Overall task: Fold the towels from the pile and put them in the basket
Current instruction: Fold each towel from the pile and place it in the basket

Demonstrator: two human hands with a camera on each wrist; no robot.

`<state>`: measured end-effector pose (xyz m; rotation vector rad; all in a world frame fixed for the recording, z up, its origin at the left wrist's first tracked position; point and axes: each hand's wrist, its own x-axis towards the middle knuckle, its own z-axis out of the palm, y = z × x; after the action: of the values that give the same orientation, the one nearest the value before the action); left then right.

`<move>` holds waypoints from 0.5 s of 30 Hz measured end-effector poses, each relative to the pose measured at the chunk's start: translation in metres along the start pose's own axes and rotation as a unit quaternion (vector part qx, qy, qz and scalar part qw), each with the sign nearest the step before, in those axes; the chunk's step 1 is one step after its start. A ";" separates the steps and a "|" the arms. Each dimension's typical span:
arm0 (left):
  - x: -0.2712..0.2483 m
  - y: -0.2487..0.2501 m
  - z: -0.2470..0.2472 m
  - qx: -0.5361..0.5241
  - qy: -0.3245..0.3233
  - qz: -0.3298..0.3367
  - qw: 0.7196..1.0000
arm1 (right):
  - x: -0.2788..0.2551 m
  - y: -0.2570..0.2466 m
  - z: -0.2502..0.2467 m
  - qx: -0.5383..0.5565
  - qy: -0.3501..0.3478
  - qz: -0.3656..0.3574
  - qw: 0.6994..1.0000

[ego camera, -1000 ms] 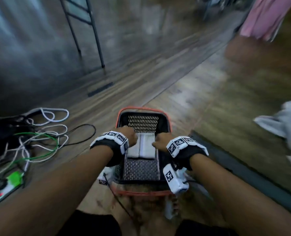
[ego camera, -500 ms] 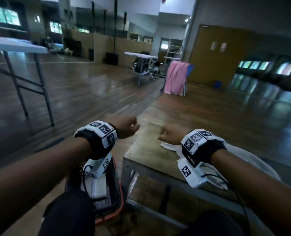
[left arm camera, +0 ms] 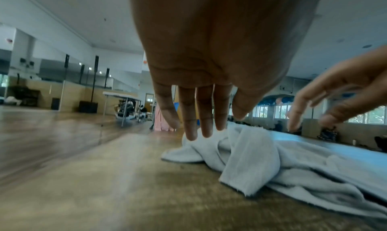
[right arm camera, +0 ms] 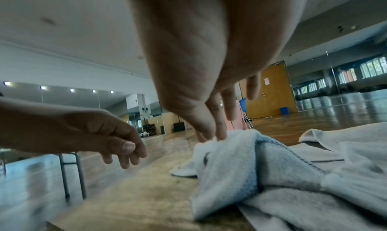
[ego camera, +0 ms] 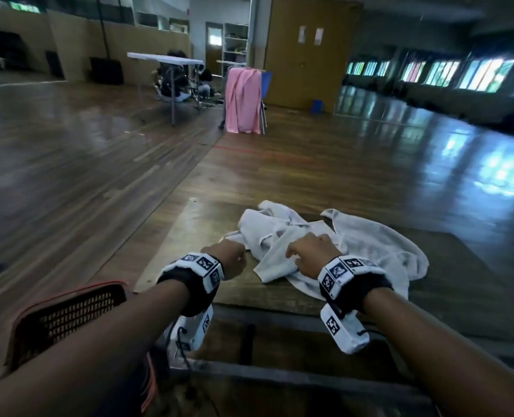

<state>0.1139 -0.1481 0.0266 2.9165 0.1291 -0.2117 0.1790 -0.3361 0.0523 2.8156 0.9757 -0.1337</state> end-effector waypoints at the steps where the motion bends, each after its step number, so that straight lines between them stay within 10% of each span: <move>1: 0.013 0.001 0.012 -0.018 -0.004 0.013 1.000 | 0.010 0.002 0.009 -0.007 0.016 -0.007 1.000; 15: 0.069 0.004 0.070 -0.188 0.120 0.084 0.971 | 0.062 0.015 0.048 -0.132 0.124 -0.046 0.982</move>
<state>0.1735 -0.1628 -0.0509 2.5450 -0.0393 0.1767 0.2354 -0.3187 -0.0012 2.5844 1.0848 0.3215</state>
